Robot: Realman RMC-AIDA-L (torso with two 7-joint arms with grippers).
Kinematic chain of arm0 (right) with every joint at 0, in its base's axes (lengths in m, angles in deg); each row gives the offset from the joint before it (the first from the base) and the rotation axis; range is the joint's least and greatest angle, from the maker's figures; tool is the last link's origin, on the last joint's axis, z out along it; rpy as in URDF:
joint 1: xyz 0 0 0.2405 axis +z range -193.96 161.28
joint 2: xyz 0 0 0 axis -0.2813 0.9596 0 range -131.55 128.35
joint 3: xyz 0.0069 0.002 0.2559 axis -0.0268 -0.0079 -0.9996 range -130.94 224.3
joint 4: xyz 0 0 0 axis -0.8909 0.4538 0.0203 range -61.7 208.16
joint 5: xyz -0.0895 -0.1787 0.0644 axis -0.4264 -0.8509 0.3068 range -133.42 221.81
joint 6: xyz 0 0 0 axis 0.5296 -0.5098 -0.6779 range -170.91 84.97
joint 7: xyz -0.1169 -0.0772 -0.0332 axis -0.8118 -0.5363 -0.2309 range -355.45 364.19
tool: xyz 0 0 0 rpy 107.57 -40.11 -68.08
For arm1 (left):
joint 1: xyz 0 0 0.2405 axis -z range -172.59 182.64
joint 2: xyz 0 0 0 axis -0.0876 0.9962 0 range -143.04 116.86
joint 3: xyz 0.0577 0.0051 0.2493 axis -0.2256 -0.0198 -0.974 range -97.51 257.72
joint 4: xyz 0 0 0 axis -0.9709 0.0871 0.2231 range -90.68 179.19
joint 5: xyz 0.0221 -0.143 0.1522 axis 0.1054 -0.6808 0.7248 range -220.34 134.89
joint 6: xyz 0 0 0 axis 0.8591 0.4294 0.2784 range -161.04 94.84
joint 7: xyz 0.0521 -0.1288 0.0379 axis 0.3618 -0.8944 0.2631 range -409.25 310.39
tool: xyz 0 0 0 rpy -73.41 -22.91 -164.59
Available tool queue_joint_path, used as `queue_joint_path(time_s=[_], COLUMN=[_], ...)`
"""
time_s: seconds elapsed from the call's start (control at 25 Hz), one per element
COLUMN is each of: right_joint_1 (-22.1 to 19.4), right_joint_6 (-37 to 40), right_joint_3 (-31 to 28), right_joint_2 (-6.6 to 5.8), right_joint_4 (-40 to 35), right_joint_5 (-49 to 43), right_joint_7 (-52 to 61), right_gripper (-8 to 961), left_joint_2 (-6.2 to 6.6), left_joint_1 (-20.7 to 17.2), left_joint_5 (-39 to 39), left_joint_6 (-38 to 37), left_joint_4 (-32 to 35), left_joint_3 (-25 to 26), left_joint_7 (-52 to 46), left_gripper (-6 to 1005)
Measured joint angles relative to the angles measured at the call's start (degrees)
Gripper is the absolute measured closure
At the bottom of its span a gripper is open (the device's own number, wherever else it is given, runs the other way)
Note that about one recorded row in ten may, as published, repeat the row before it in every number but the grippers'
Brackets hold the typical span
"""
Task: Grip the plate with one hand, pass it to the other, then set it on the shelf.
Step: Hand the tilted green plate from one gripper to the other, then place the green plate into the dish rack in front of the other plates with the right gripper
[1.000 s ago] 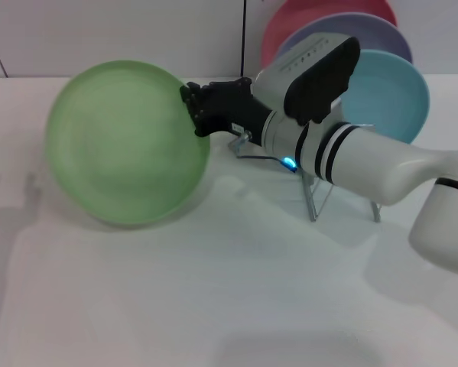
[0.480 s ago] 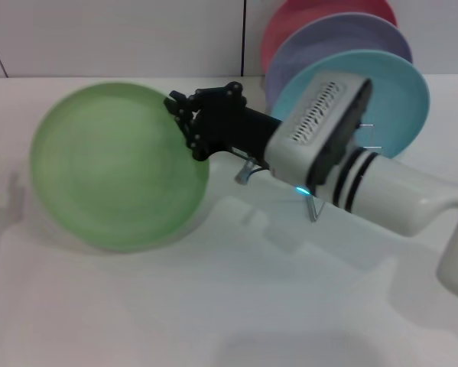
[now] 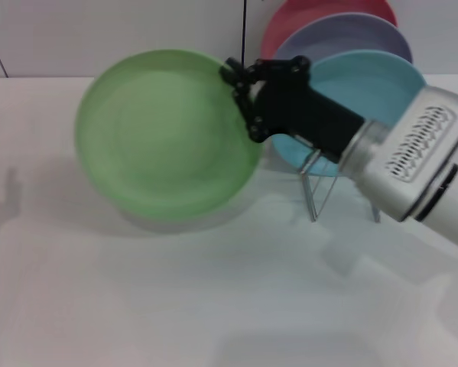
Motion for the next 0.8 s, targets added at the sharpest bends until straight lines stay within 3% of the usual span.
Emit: queue_joint_path(time_s=[0.4,0.8], right_joint_1=[-3.9,-6.7], right_joint_6=[-10.8,-12.9], right_joint_3=[-11.4,-18.5], right_joint_2=[0.1,0.19], right_joint_4=[-1.2,1.9], right_joint_5=[-9.7,-19.8], right_joint_7=[-0.2,-0.4], right_gripper=[918,918], left_joint_2=[-0.02,-0.23], left_joint_1=[-0.1,0.9], left_joint_5=[0.1,0.1], left_joint_6=[-0.8,-0.6], left_joint_4=[0.0,-0.6], left_joint_3=[-0.6,-0.7], left_joint_7=[-4.5,-4.7], left_gripper=[438,438])
